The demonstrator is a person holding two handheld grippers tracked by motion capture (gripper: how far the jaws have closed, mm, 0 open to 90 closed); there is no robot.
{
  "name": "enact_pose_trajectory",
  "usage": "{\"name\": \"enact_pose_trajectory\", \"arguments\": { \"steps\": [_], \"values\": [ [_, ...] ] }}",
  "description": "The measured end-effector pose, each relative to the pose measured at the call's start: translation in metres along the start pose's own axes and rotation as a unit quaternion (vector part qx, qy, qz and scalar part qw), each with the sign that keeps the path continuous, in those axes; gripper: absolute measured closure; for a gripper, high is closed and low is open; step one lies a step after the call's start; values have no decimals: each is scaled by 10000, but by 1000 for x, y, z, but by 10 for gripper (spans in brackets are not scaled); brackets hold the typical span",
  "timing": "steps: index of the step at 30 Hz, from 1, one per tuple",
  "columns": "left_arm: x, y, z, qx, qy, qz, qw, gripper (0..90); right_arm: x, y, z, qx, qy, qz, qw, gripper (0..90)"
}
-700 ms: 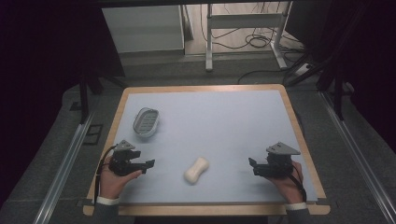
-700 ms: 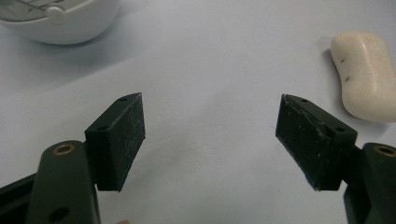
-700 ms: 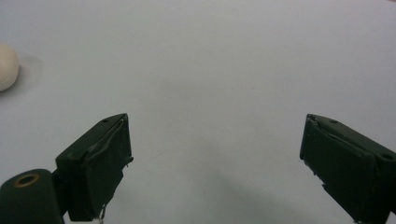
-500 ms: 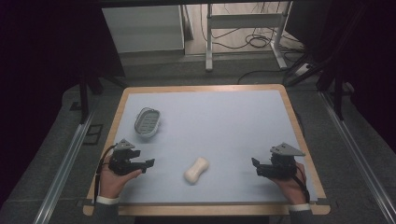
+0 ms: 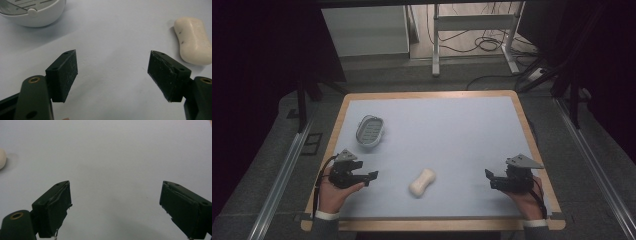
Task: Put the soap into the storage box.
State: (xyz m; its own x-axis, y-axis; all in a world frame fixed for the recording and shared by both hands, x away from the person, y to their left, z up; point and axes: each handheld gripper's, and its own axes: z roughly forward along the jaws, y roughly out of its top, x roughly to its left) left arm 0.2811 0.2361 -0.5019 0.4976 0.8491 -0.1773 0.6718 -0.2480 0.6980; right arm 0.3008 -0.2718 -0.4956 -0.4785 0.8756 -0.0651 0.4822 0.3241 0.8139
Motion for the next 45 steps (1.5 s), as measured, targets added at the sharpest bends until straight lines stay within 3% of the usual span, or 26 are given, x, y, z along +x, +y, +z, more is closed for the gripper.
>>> {"name": "enact_pose_trajectory", "arguments": {
  "steps": [6, 9, 13, 22, 29, 40, 45],
  "values": [
    [-3, 5, 1, 73, -49, -33, 10000, 243, -2, -1, 0, -1, 52, 23, 10000, 99],
    [-8, 11, -2, 5, -164, -201, 9997, 244, -4, -2, -2, -33, 72, 41, 10000, 99],
    [-15, 19, -6, 5, -230, -161, 9996, 247, -5, -2, -3, -43, 82, 63, 9999, 99],
    [-30, 33, -4, 78, -315, 152, 9994, 235, -6, -2, -8, -112, 53, 105, 9999, 99],
    [-40, 40, 2, 124, -423, 236, 9987, 233, -6, -3, -9, -103, 42, 130, 9999, 99],
    [-67, 54, 17, 329, -599, 548, 9962, 227, -5, -4, -7, -38, 20, 98, 9999, 99],
    [-74, 57, 26, 440, -635, 621, 9951, 224, -6, -5, -7, -26, -4, 96, 10000, 99]
  ]
}}
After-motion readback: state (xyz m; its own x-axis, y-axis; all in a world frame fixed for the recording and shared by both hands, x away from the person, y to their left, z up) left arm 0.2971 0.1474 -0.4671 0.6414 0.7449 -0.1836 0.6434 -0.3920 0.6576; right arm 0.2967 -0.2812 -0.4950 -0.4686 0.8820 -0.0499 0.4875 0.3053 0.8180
